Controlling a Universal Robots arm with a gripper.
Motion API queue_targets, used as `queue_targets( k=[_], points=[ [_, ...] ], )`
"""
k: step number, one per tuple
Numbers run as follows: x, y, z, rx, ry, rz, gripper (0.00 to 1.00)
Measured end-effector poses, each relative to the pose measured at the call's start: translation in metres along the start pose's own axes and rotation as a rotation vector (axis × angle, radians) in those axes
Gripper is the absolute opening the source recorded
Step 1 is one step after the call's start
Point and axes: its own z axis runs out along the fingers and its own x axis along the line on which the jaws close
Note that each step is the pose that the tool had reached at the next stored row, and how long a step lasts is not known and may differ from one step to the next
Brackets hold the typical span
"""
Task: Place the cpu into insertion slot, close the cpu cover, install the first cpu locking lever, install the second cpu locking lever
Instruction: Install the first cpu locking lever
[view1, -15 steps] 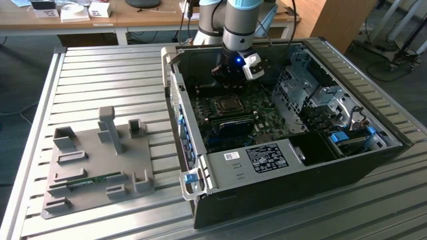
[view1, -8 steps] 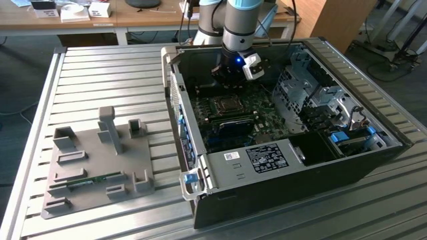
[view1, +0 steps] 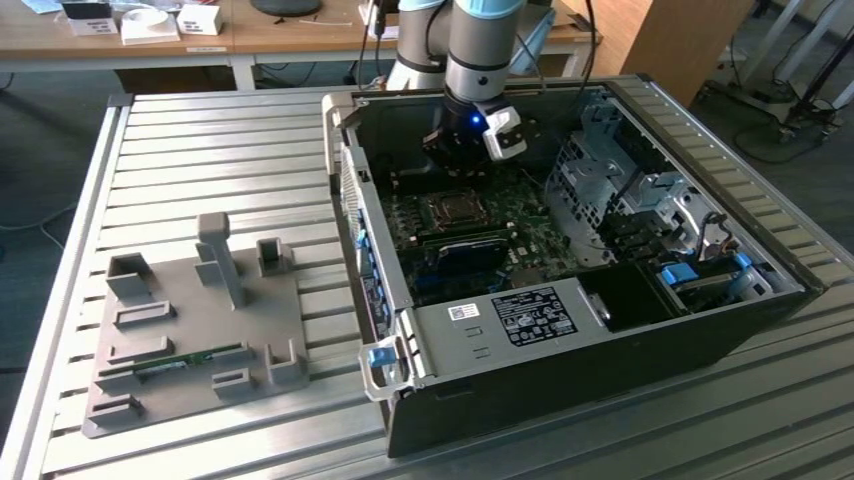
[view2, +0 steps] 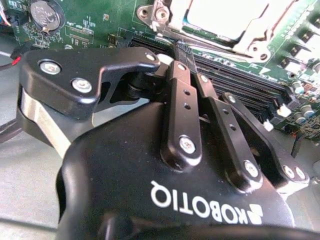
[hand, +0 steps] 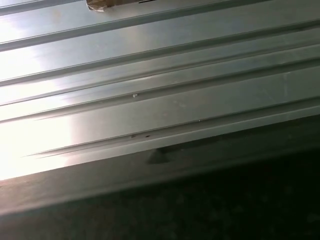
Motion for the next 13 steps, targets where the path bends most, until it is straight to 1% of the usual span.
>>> queue_targets(
  k=[7, 13],
  points=[
    [0.0006, 0.0006, -0.0018, 0.0003, -0.0018, 0.026, 0.11],
    [0.0008, 0.0009, -0.0018, -0.0049, -0.0014, 0.039, 0.11]
  ],
)
